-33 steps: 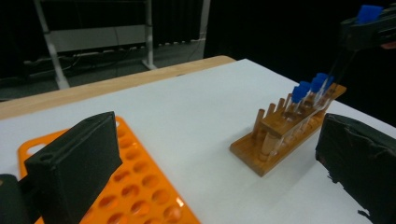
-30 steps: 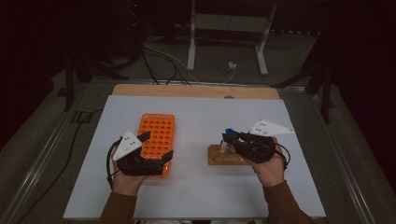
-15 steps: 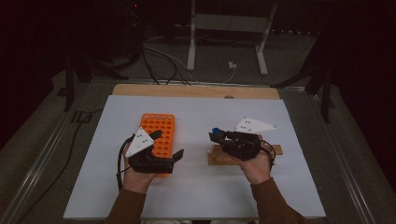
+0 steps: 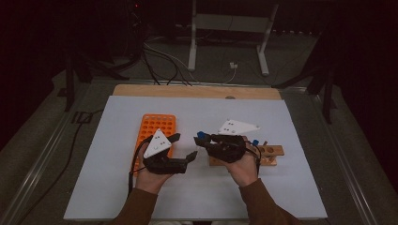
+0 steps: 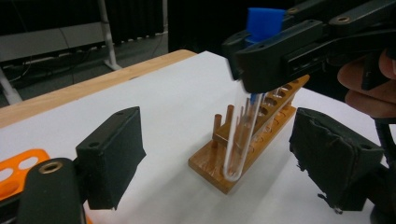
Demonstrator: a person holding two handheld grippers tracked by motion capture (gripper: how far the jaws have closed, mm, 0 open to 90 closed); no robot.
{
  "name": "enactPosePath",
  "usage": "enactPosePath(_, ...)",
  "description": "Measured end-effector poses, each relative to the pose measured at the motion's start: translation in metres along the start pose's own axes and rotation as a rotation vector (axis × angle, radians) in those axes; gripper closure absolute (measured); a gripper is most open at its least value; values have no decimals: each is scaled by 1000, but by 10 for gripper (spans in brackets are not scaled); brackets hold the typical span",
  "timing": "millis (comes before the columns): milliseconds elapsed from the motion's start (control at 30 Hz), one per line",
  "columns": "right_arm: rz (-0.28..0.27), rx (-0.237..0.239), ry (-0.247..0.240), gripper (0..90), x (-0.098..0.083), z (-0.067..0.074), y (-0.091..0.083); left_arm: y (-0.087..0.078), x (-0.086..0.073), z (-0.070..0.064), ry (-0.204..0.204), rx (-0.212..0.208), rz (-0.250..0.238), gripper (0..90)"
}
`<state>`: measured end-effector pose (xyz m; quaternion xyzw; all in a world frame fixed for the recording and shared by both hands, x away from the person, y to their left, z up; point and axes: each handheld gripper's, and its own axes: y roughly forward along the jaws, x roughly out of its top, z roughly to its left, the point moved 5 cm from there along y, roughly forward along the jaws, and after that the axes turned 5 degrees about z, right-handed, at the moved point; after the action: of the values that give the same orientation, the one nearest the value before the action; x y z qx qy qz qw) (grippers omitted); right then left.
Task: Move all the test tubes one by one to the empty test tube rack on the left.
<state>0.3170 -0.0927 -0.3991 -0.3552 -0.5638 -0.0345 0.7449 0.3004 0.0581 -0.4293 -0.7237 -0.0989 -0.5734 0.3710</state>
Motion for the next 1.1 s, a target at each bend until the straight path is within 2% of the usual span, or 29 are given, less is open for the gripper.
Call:
enactPosePath(100, -3, 12, 2, 766, 1, 3, 2, 2, 0, -1, -6, -6, -1, 268)
enactPosePath(300, -12, 38, -9, 766, 4, 11, 7, 8, -1, -3, -24, -73, 6, 469)
enactPosePath(500, -14, 42, -16, 766, 5, 13, 7, 9, -1, -5, -27, -96, 1, 618)
enactPosePath(833, -8, 46, -19, 766, 4, 14, 10, 7, -2, -4, -12, -101, 0, 753)
enactPosePath(967, -8, 51, -17, 757, 4, 15, 10, 7, -2, -5, -1, -98, 3, 770)
enactPosePath(1100, -34, 69, 13, 546, 5, 13, 8, 7, -3, -4, 1, -90, 3, 772)
